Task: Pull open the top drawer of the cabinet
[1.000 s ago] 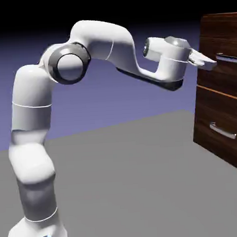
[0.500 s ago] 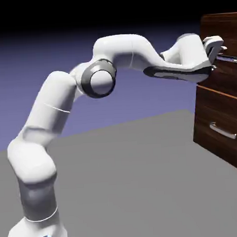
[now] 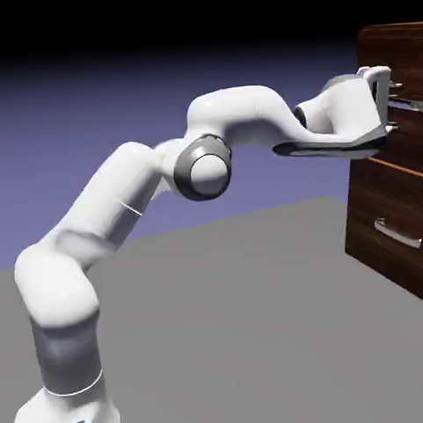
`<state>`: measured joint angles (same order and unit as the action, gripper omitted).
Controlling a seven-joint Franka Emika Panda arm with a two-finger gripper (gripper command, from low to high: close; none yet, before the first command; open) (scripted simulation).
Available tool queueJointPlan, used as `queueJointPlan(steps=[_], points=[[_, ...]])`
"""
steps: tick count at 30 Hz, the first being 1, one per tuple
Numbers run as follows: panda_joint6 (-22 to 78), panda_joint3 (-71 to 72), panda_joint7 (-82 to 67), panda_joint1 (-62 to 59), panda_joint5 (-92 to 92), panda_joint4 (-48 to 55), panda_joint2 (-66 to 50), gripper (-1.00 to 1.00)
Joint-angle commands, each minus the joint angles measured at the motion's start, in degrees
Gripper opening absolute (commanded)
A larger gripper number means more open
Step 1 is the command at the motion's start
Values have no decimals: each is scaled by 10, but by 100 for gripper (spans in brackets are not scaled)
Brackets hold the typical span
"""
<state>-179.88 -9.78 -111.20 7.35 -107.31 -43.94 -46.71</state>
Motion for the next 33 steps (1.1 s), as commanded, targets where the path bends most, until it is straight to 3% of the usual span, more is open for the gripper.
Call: queueJointPlan(steps=[1,15,16,33], points=[[0,4,-25,-3,23,7,-7,0],[-2,52,-351,-49,324,102,-96,0],[-2,52,-351,-49,324,102,-96,-100],[-36,-91,47,23,25,14,-6,-100]])
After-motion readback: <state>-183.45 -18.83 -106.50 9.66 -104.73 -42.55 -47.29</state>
